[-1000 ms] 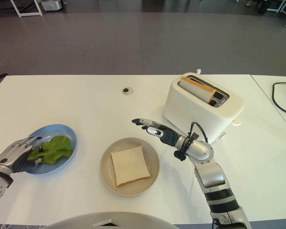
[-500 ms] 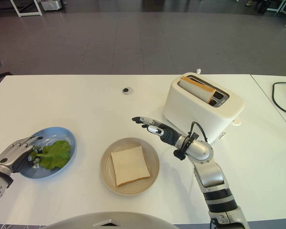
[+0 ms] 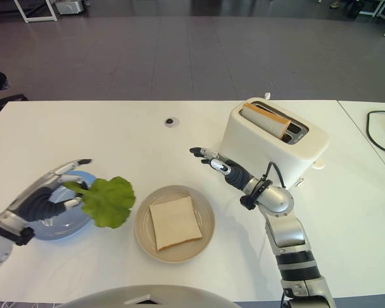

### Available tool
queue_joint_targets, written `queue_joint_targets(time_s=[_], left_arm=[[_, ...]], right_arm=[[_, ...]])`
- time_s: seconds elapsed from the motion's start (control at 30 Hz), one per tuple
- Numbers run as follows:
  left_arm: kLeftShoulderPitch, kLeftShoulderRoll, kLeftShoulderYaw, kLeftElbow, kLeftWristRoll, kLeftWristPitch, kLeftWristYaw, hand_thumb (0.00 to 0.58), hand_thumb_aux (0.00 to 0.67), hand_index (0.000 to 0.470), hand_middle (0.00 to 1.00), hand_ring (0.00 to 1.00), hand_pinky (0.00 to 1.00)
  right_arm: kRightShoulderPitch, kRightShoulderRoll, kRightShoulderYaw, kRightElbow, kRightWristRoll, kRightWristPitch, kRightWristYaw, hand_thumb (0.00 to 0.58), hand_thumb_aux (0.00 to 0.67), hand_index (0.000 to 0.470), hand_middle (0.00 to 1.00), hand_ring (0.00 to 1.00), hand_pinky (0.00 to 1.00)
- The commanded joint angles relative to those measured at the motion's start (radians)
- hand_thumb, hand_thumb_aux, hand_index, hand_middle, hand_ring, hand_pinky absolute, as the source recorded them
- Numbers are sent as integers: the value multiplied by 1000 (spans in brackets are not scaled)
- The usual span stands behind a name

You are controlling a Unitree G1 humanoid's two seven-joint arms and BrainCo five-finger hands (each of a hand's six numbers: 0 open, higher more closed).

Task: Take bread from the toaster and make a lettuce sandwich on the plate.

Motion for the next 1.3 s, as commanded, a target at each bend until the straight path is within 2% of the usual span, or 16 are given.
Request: queue_joint_targets(time_s=[0.03, 0.23, 0.53, 0.57, 0.6, 0.63, 0.67, 0.93, 1.1, 1.2, 1.3], left_arm=[[-117, -82, -159, -12, 52, 56, -46, 580, 670, 470, 0, 0, 0], [-273, -196, -355, 112, 211, 81, -44, 580, 670, 470, 0, 0, 0], [-283, -232, -438, 210, 339, 46, 16, 580, 665, 466, 0, 0, 0], [-284, -231, -441, 221, 353, 44, 24, 564, 560, 393, 0, 0, 0], [-284, -229, -442, 227, 361, 43, 30, 521, 457, 321, 0, 0, 0], [-284, -228, -439, 230, 367, 42, 34, 220, 142, 100, 0, 0, 0], [-283, -228, -435, 231, 369, 42, 38, 0, 0, 0, 0, 0, 0], [-247, -198, -402, 172, 350, 23, 37, 0, 0, 0, 0, 0, 0], [-198, -225, -389, 90, 249, 3, 32, 0, 0, 0, 0, 0, 0], [-156, -271, -378, 60, 119, -17, 44, 0, 0, 0, 0, 0, 0], [-144, -318, -337, 85, -9, -45, 64, 0, 0, 0, 0, 0, 0]], right_arm=[[-4, 9, -19, 18, 17, -7, -12, 0, 0, 0, 0, 0, 0], [-1, 29, -1, 24, 1, -22, -28, 0, 0, 0, 0, 0, 0], [3, 34, 15, 24, -8, -24, -30, 0, 0, 0, 0, 0, 0], [3, 34, 17, 25, -10, -25, -30, 0, 0, 0, 0, 0, 0], [4, 34, 18, 26, -12, -26, -30, 0, 0, 0, 0, 0, 0], [4, 34, 19, 26, -13, -26, -30, 0, 0, 0, 0, 0, 0], [4, 34, 19, 26, -15, -26, -29, 0, 0, 0, 0, 0, 0], [-2, 31, 22, 41, -21, -38, -23, 0, 0, 0, 0, 0, 0], [-47, -6, -21, -2, -54, -133, -45, 0, 0, 0, 0, 0, 0], [-169, -51, -136, 32, -117, -171, -169, 0, 0, 0, 0, 0, 0], [-277, -171, -231, 120, -247, -258, -292, 0, 0, 0, 0, 0, 0]])
